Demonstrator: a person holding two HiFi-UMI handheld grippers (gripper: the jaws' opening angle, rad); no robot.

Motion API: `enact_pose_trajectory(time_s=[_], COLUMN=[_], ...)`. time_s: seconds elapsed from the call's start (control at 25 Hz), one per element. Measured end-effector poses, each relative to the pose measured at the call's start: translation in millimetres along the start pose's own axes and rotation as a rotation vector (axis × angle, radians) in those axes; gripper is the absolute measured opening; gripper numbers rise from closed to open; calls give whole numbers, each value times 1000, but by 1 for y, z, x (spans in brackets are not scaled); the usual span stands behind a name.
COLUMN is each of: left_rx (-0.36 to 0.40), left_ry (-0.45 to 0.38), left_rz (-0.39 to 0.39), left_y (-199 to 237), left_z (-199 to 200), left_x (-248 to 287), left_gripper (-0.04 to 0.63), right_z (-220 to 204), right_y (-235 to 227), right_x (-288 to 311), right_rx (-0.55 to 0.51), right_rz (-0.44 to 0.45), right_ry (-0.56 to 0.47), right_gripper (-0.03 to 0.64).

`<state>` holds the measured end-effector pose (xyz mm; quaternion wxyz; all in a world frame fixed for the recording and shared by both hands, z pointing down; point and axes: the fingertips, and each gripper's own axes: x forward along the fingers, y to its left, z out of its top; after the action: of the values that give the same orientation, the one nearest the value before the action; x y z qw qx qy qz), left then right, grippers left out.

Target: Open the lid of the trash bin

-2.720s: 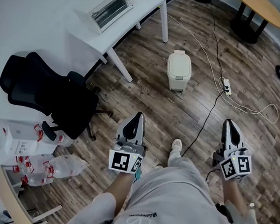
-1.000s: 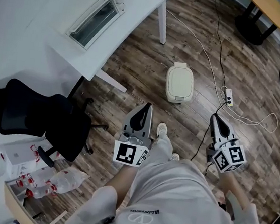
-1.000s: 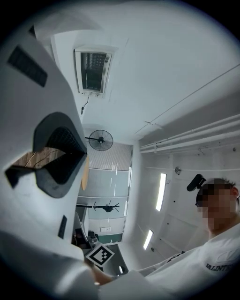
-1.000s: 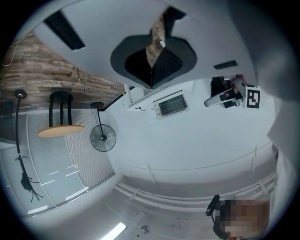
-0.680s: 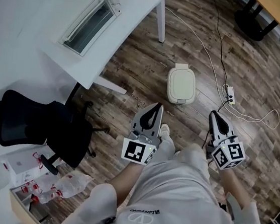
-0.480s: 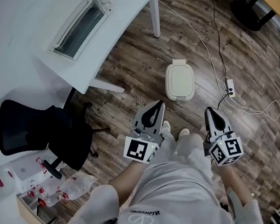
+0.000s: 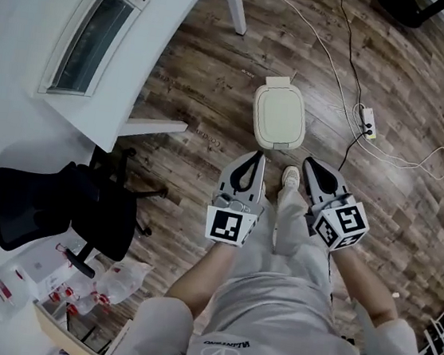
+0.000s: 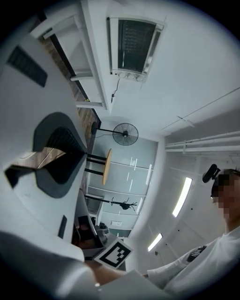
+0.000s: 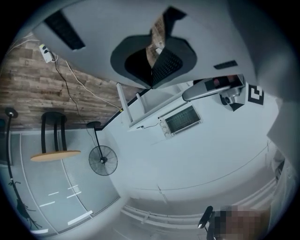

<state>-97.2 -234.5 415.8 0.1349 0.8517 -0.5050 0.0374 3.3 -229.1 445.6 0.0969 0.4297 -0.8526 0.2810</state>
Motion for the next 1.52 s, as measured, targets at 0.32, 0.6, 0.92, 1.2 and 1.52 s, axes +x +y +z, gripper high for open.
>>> enact_pose_trajectory(time_s=[0.32,0.6,0.92,1.2,1.52], left_rx=[-120,-144,-181,-214,-257], left_ry=[131,245,268,291,299], left_rz=[39,36,54,76,62], left_y=[28,49,57,61,57], left_z=[-148,-274,-348,-381,-403], left_x=[51,78,97,103,107], left_gripper=[2,2,2,2,2], right_z=[-104,-206,-292,-340,-379], right_y=[-57,-106,-134,-156,-171], right_x=[80,131,175,190,202], right_rx=[91,172,206,247,289], right_rz=[-35,-70,-78,-123,-162], right_ry=[120,204,279,332,382], right_gripper=[17,17,17,17,17])
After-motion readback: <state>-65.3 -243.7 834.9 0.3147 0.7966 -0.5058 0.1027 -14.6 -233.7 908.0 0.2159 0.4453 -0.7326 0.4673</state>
